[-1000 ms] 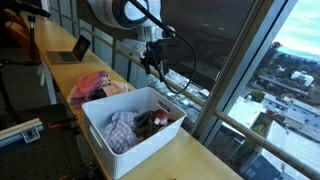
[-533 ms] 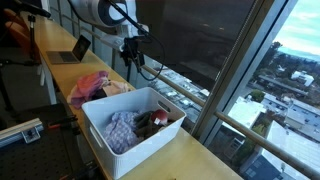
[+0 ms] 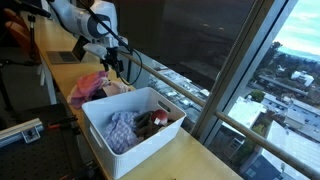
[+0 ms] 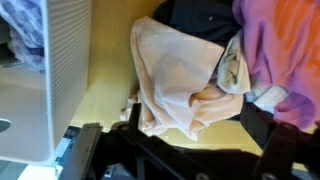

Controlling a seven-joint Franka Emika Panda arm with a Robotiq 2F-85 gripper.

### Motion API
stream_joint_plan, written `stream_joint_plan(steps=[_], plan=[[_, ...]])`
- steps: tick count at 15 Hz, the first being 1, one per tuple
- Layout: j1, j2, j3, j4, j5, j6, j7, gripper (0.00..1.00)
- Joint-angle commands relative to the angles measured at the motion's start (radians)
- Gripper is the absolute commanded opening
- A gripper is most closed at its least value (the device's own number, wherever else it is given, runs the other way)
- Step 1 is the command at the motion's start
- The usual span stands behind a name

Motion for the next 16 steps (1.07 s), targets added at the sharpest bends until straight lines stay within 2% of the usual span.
stream_joint_plan(steps=[1, 5, 16], plan=[[0.052, 0.062, 0.004, 0.009, -0.033, 0.025, 0.042, 1.00], [0.096, 0.129, -0.011, 0.016, -0.049, 0.029, 0.054, 1.00], [0.113, 0.281, -0.026, 0.111, -0.035, 0.022, 0.033, 1.00]])
